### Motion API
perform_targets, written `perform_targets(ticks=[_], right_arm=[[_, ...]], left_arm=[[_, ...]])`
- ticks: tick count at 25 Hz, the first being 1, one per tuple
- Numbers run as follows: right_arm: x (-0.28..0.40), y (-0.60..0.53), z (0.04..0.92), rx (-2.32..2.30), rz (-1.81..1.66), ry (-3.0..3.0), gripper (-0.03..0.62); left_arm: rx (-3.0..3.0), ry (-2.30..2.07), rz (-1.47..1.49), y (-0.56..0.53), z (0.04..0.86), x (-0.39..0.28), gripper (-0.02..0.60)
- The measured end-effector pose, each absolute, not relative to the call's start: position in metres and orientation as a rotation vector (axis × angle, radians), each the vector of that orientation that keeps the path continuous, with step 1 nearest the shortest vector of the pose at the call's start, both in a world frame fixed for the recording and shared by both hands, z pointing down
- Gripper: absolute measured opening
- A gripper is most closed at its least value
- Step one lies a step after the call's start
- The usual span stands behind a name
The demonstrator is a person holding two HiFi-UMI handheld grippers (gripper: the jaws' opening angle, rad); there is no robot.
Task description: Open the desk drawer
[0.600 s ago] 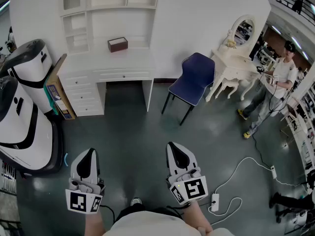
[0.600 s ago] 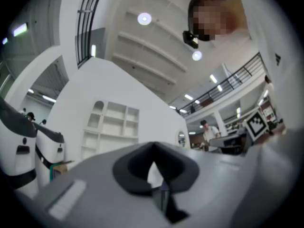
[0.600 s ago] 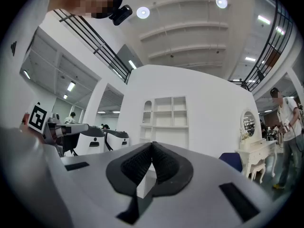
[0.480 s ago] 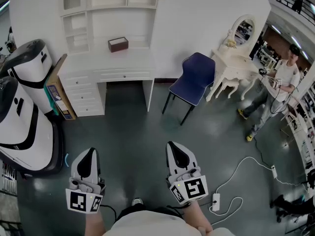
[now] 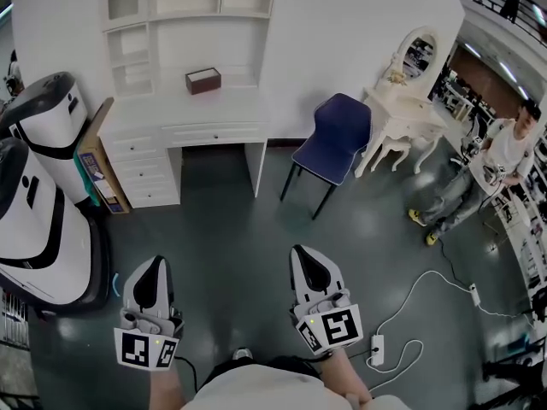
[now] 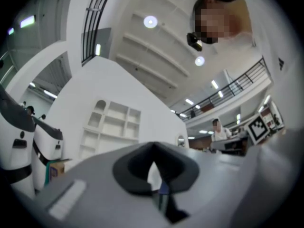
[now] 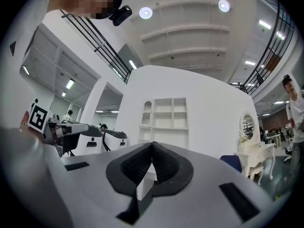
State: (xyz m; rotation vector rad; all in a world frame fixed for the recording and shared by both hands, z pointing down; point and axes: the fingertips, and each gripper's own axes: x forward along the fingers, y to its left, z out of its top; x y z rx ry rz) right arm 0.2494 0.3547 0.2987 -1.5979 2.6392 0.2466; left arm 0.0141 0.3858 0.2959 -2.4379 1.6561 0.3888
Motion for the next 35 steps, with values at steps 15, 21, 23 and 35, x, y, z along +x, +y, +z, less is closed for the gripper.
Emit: perform_targets(ticks=[15, 21, 23, 35], right_arm=[[0.243, 0.322, 0.316, -1.628, 0.15, 2.64, 0.002], [0.22, 0.273, 0.32, -1.551, 0.187, 2.72, 0.002], [0.214, 0.249, 0.324, -1.523, 0.182, 2.729, 0.002], [0.174, 0.079, 0.297, -1.389, 0.19, 2.688, 0.002]], left_arm=[[-2.452, 1.644, 0.391, 0.359, 0.308, 0.0, 0.006], [-2.426, 1.73, 0.403, 0.32, 0.318, -0.018, 0.006], [-2.411, 1.735, 0.389, 0.303, 0.319, -0.021, 0.006], [-2.246, 1.812, 0.345, 0.163, 0.287, -0.068, 0.006]])
